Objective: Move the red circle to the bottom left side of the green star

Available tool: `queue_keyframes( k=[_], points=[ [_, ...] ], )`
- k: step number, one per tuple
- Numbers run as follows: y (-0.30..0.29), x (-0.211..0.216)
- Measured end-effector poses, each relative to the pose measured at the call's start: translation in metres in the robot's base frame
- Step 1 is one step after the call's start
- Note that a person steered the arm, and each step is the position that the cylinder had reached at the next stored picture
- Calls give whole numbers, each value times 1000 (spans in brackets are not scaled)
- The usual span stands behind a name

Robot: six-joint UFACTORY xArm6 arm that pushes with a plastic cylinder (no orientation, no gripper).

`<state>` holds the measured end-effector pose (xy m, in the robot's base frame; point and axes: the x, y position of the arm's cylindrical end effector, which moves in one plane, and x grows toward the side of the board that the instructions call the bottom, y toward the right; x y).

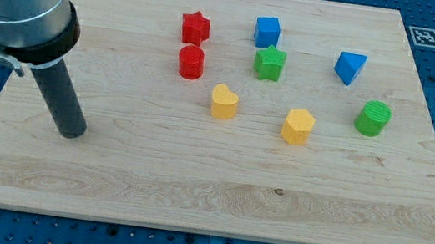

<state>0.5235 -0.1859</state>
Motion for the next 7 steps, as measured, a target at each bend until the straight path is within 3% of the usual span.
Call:
queue_keyframes(
  k=[1, 3, 5, 7],
  points=[
    [17, -14],
    [52, -125],
    [71, -140],
    [170, -147]
  ],
)
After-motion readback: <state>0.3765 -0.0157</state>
